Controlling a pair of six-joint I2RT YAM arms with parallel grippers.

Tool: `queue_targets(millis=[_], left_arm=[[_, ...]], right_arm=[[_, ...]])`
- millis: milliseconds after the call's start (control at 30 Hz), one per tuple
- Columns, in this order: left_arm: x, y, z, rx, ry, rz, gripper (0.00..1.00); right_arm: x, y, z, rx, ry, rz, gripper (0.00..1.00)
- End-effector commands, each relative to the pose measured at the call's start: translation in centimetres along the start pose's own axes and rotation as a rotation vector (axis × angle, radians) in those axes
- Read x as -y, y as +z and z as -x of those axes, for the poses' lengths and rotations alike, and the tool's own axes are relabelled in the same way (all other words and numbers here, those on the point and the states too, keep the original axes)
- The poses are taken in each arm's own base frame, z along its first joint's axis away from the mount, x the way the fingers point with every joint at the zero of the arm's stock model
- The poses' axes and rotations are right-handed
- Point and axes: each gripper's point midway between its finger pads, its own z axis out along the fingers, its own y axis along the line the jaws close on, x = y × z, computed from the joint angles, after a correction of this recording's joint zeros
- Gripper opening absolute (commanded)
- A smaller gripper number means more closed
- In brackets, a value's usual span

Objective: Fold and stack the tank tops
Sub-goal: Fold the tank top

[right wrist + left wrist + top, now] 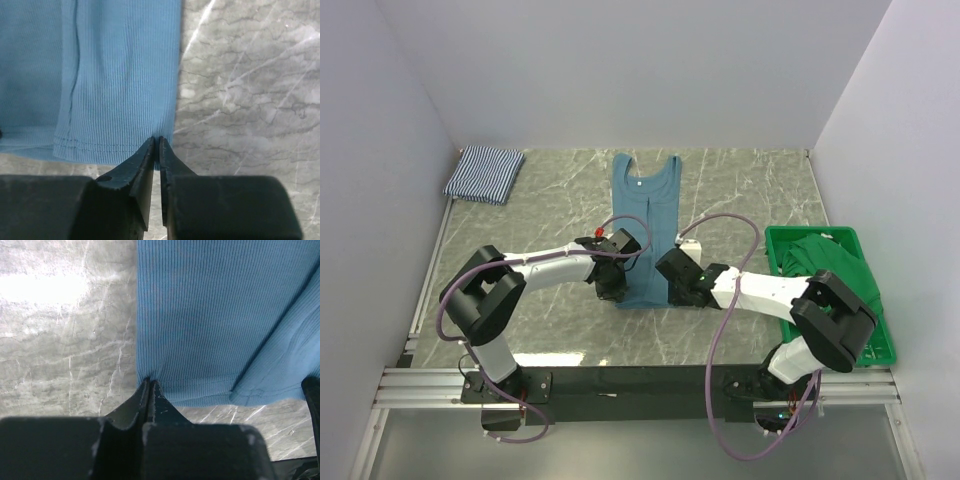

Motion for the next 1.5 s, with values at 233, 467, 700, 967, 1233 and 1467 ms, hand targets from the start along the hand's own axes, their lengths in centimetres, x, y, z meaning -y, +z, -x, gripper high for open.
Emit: queue_targets(millis=[233,467,700,967,1233,1467], left_arm=[[-1.3,0.6,-1.0,-0.014,0.018,0.046,0.00],[-2.0,-0.2,-1.3,0.001,-0.010,0.038,0.01],[-2.0,-0.6,-1.6,0.001,-0.036,0.004,0.01],[-0.2,-2.3,-0.8,0.034,-0.031,-0.101,0.04],[-0.3,-4.5,-0.2,0.068,-0.028,-0.115,0.38],[-0.7,-4.5,-0.5,0.040,-0.029,-0.161,0.50]], right_arm=[[1.2,-0.7,-0.2,0.040,0.037,-0.010,0.06],[1.8,-0.8,-0.8,0.032,0.079,0.009,0.02],[1.9,-0.9,-1.2,0.028,0.114,0.046,0.02],[-0.2,-2.2,-0.2,0.050,0.134,0.163,0.29],[-0.1,-3.2,-0.2,0.045,0.143,0.177,0.39],[0.2,-2.7,-1.1,0.017,0.133,0.175,0.40]])
